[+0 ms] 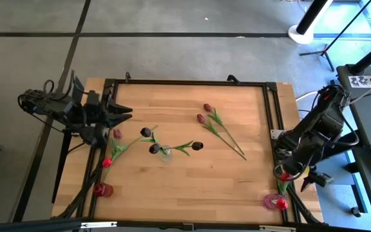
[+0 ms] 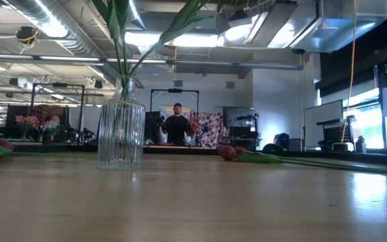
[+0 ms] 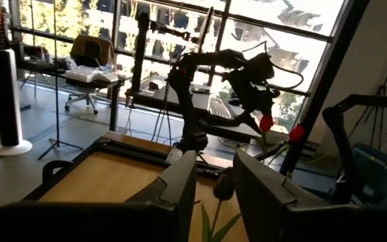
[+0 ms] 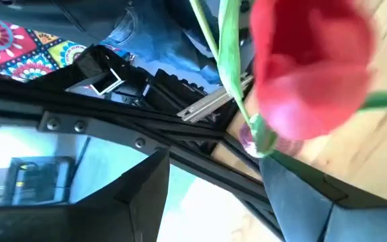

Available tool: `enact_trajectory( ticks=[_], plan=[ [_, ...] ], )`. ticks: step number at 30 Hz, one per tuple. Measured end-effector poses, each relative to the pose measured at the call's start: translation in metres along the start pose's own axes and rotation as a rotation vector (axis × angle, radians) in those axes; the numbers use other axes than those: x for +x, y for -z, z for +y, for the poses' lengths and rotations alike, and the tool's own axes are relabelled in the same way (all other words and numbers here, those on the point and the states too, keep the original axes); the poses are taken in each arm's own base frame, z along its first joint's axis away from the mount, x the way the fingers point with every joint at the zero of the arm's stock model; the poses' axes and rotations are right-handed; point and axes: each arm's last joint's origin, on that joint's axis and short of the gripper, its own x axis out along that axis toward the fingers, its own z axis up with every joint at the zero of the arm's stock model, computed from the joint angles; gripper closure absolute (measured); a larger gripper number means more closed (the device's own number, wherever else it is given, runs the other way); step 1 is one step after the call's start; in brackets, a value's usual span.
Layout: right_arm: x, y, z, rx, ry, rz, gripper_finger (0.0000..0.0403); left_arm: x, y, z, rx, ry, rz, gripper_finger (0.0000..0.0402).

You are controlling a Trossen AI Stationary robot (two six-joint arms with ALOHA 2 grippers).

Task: Sort flowers into vase by color
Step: Put the red flower into the violet transparent vase

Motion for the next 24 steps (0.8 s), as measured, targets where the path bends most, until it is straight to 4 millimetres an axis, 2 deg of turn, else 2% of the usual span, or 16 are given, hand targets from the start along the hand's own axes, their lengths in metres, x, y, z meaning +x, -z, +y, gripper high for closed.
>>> enact_trajectory(
  ticks=[4,9,12,19,24],
  plan=[
    [-0.002,-0.001,0.004,0.042,-0.020,0.030,0.0171,-0.007,0.000,0.003,-0.019,0.027,0.014,0.0305],
    [-0.028,0.004,0.012,0.110,0.103,0.004,0.0171,-0.011,0.002,0.006,-0.086,0.017,0.032,0.0305],
    [-0.048,0.007,0.018,0.173,0.174,-0.040,0.0171,-0.011,0.004,0.007,-0.066,0.008,0.053,0.0305],
    [-0.091,0.006,0.034,0.251,0.290,-0.311,0.0171,-0.007,0.006,0.006,-0.147,-0.014,0.065,0.0305],
    [-0.112,0.001,0.039,0.242,0.442,-0.590,0.0171,-0.001,0.016,0.012,-0.077,-0.182,0.116,0.0305]
  ],
)
